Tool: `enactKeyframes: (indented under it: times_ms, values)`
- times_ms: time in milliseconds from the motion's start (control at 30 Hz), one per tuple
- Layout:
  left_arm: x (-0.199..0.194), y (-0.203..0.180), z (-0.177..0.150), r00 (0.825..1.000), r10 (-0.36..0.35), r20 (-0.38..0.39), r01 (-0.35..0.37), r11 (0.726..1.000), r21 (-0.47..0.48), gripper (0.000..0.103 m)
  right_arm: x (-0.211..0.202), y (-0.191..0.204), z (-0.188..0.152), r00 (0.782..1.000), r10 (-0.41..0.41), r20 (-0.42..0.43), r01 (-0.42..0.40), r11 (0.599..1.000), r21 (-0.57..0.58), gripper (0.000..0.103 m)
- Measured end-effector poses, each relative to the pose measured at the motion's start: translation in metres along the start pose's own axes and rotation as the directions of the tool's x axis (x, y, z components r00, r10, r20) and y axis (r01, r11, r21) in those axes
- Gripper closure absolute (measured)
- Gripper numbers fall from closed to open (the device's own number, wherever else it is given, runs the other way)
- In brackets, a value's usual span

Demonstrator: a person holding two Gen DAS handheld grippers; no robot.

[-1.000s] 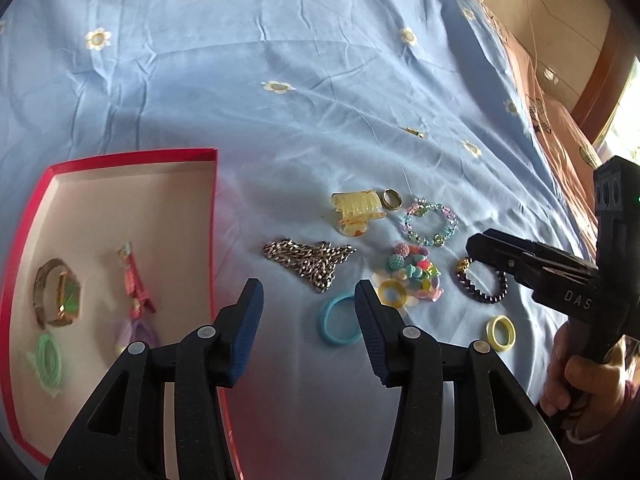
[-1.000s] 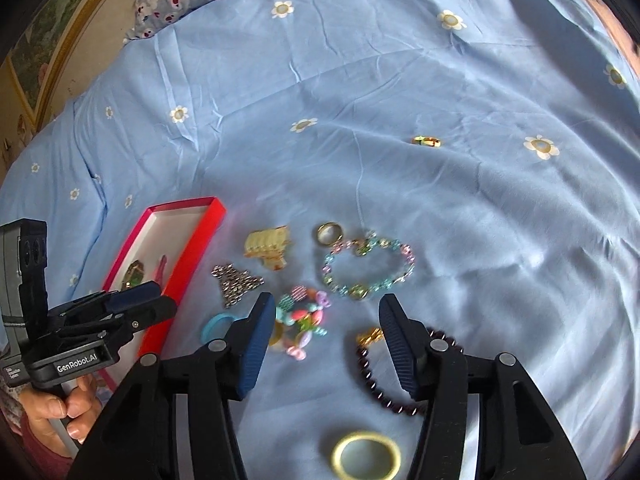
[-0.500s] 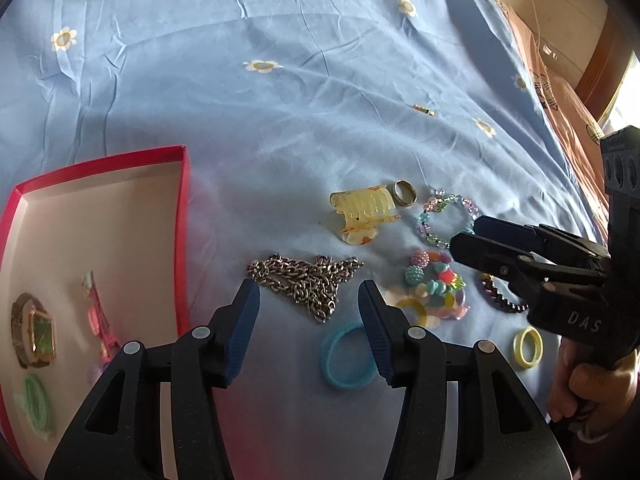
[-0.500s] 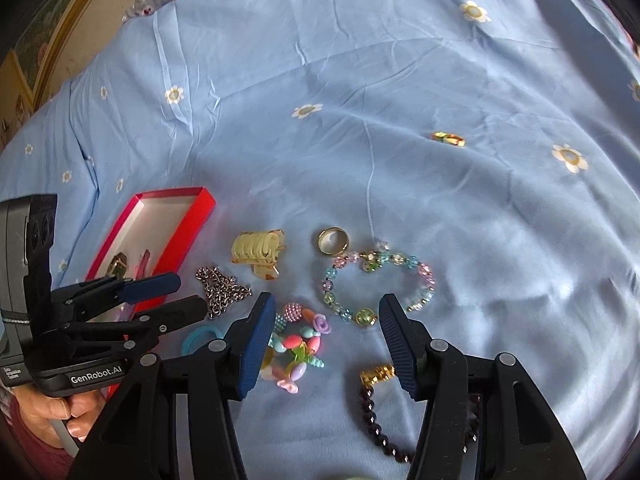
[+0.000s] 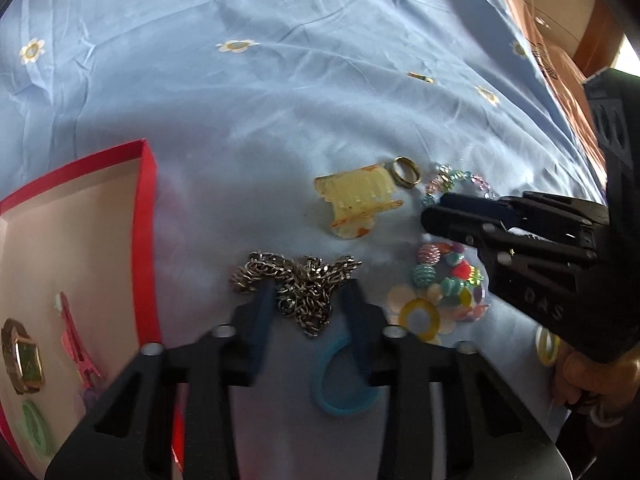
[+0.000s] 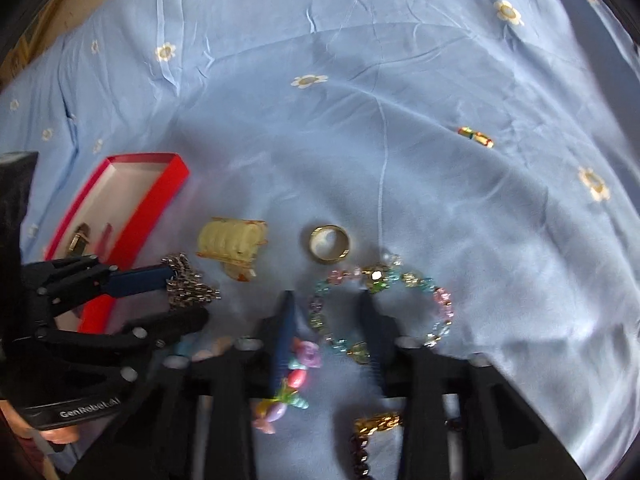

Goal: Organize jewelry
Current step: 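Grasp the silver chain with the left tool while the right tool grasps the pastel beaded bracelet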

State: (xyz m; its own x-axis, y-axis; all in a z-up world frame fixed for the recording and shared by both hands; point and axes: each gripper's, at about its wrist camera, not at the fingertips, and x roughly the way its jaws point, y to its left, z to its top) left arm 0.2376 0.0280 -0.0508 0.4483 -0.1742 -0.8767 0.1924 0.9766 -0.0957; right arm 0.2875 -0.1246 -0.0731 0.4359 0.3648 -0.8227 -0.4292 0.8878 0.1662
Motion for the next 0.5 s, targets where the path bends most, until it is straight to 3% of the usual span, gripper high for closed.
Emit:
enactKeyframes:
  times_ms: [33,67,500]
  values:
    - [0.000,-0.001,0.000,1.000,-0.010,0.000,0.010,1.000,0.002,0.089,0.000,-0.003,-0.001,1.000,0.006,-0.001,-0.006,1.000,0.009,0.093]
    - [0.000,-0.001,0.000,1.000,-0.017,0.002,0.017,1.000,0.003,0.091,0.000,-0.005,-0.001,1.000,0.012,-0.001,-0.012,1.000,0.020,0.095]
    - [-0.050,0.003,-0.005,0.989,-0.050,0.138,0.054,0.998,-0.024,0.095,-0.057,-0.004,-0.002,0.986,0.100,0.135,-0.112,0.990,0.081,0.096]
